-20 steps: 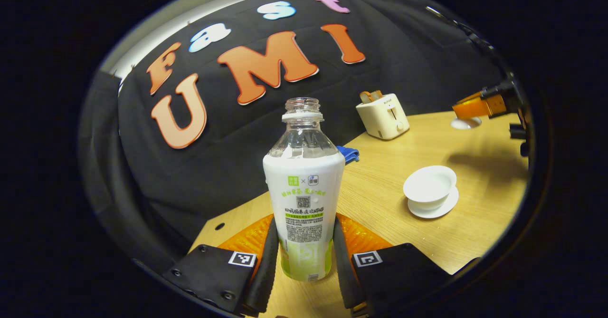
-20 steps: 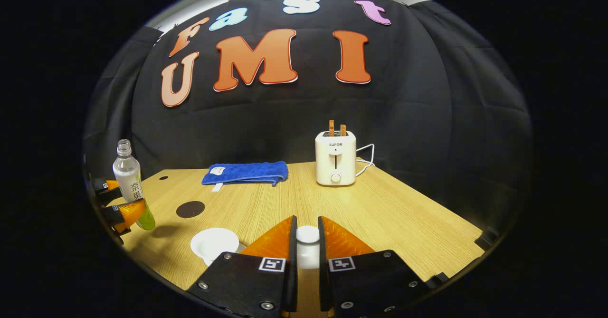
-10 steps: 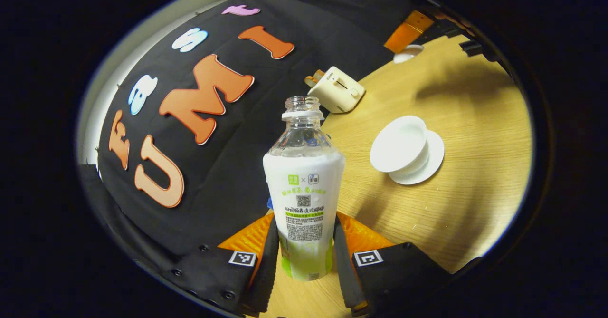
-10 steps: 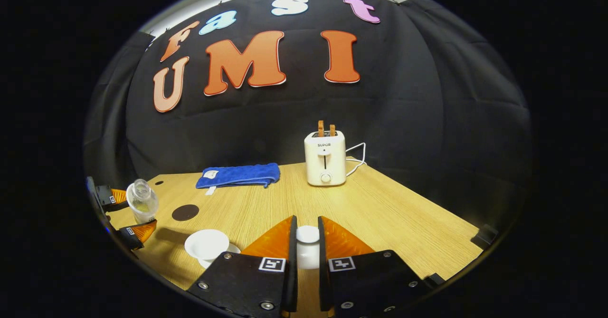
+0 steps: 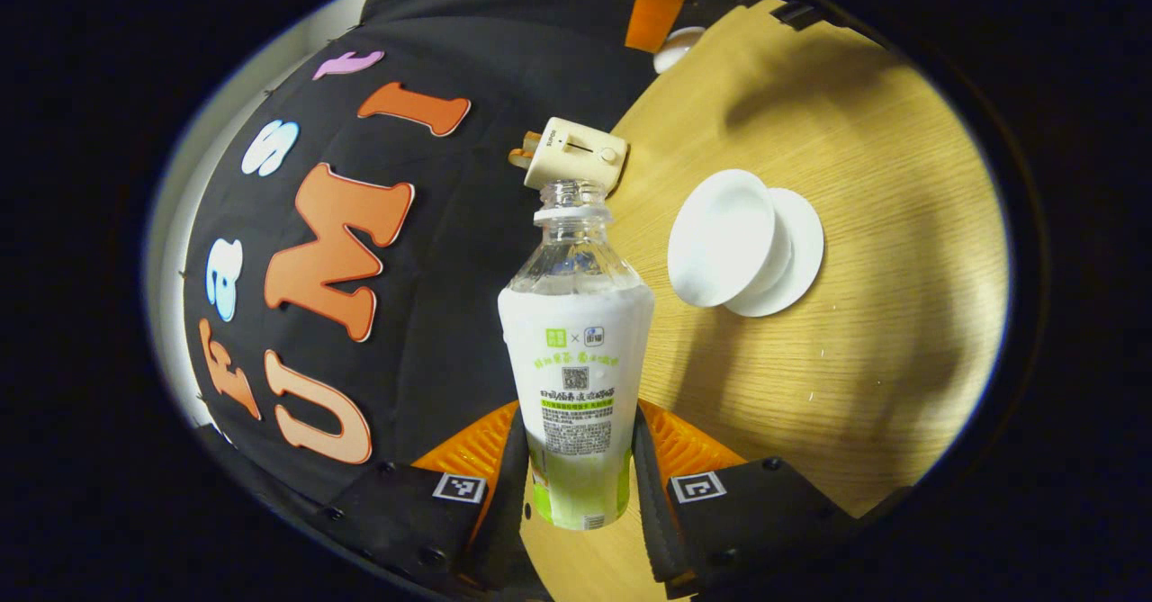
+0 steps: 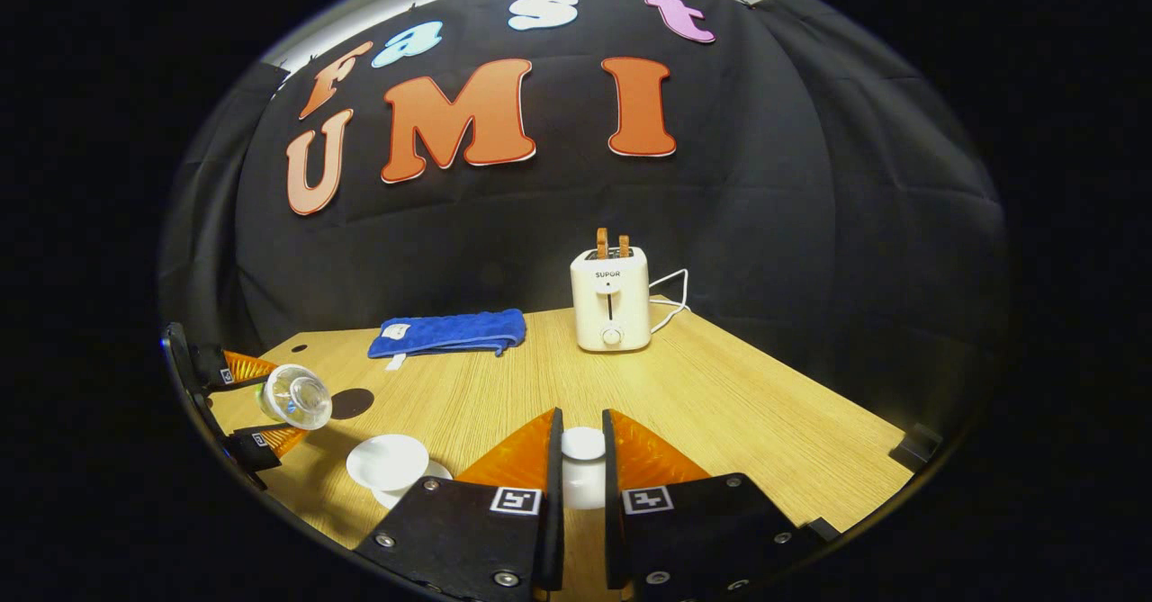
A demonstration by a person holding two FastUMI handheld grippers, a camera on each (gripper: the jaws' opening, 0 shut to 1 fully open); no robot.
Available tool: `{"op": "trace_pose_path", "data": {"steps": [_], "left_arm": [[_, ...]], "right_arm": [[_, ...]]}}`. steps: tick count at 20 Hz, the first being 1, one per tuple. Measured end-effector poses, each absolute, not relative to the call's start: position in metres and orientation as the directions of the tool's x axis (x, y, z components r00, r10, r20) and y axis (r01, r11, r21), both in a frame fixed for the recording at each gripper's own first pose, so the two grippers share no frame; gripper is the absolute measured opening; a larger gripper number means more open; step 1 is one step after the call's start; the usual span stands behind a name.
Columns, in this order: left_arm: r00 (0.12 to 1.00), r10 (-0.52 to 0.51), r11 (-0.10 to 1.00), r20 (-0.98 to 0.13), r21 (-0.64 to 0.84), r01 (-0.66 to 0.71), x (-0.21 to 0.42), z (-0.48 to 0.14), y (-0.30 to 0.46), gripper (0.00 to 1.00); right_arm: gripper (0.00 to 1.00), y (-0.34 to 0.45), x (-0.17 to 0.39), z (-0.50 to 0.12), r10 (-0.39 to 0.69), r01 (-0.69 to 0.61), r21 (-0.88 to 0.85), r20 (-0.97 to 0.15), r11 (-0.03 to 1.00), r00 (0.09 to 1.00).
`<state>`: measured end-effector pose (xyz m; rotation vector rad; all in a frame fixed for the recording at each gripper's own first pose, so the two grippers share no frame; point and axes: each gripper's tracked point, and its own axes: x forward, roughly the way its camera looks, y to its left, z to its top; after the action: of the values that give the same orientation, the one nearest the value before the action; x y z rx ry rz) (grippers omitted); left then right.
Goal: Open the teacup lid with one hand, grasp the water bottle and pour water into the teacup with the other hand; after pouring, place the water bottle on the coaster and then close the teacup lid.
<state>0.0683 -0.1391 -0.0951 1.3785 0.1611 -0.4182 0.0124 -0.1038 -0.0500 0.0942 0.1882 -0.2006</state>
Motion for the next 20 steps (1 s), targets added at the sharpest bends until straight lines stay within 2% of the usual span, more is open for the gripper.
{"op": "trace_pose_path", "data": {"steps": [3, 4, 5, 9, 13, 17, 20], "left_arm": [[0.911, -0.181, 0.022, -0.369, 0.925, 0.379, 0.067, -0.096, -0.138, 0.58], [0.91, -0.181, -0.007, -0.373, 0.926, 0.378, 0.068, -0.097, -0.139, 0.62], [0.906, -0.18, -0.035, -0.382, 0.923, 0.382, 0.069, -0.099, -0.142, 0.6], [0.892, -0.167, -0.154, -0.421, 0.904, 0.398, 0.076, -0.102, -0.151, 0.6], [0.881, -0.15, -0.243, -0.448, 0.881, 0.407, 0.072, -0.1, -0.154, 0.58], [0.878, -0.142, -0.322, -0.458, 0.86, 0.396, 0.073, -0.1, -0.155, 0.65], [0.881, -0.128, -0.358, -0.455, 0.85, 0.387, 0.074, -0.099, -0.155, 0.65]], "right_arm": [[0.18, -0.104, 0.012, -0.049, -0.188, 0.206, 0.075, -0.196, 0.976, 0.962], [0.14, -0.104, 0.013, -0.05, -0.189, 0.207, 0.075, -0.197, 0.976, 0.962], [0.18, -0.105, 0.012, -0.05, -0.19, 0.208, 0.075, -0.197, 0.975, 0.962], [0.18, -0.102, 0.013, -0.049, -0.188, 0.206, 0.072, -0.197, 0.976, 0.962], [0.18, -0.099, 0.012, -0.049, -0.178, 0.195, 0.071, -0.194, 0.978, 0.965], [0.18, -0.097, 0.013, -0.048, -0.171, 0.187, 0.067, -0.195, 0.98, 0.966], [0.18, -0.1, 0.013, -0.05, -0.177, 0.194, 0.07, -0.199, 0.979, 0.964]]}}
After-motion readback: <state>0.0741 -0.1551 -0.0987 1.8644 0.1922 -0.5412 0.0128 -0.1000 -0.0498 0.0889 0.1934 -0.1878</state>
